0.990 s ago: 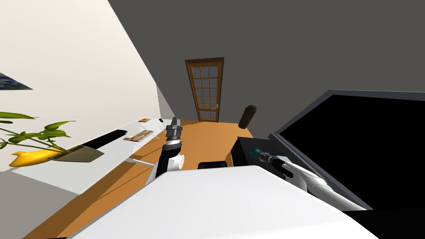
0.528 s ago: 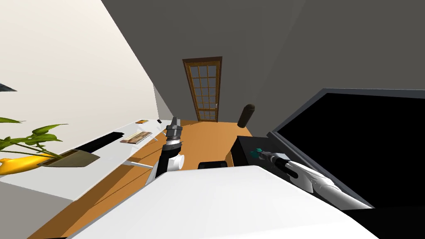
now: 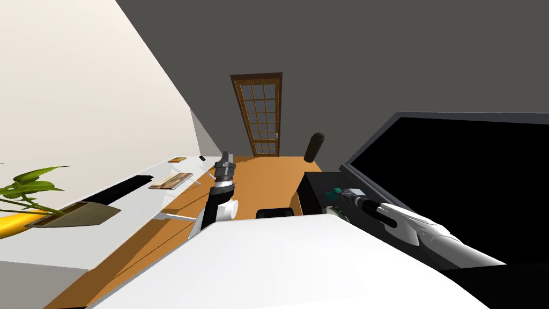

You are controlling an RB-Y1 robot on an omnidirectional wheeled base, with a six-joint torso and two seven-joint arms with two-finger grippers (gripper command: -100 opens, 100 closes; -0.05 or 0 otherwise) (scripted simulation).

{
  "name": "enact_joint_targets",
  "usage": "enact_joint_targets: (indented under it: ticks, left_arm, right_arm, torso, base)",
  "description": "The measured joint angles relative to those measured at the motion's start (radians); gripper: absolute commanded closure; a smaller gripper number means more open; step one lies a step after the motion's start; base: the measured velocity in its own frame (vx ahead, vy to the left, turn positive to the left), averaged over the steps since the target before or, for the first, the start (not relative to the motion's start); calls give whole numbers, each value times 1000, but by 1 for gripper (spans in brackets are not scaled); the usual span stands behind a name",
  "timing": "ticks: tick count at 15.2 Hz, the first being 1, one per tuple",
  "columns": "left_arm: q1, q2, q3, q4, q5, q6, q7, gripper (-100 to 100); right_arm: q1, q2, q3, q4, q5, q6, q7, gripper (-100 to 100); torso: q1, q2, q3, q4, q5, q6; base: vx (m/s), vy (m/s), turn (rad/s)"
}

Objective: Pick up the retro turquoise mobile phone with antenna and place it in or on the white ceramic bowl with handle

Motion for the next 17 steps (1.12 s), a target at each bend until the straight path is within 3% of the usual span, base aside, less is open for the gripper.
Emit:
enact_joint_targets:
  ticks: [17]
  left_arm:
    - [0, 0, 0, 0, 0, 0, 0, 0]
  right_arm:
    - [65, -238, -24, -147, -46, -46, -93, 100]
  torso:
    - [2, 1, 0, 0, 1, 0]
  base:
    - [-60, 50, -94]
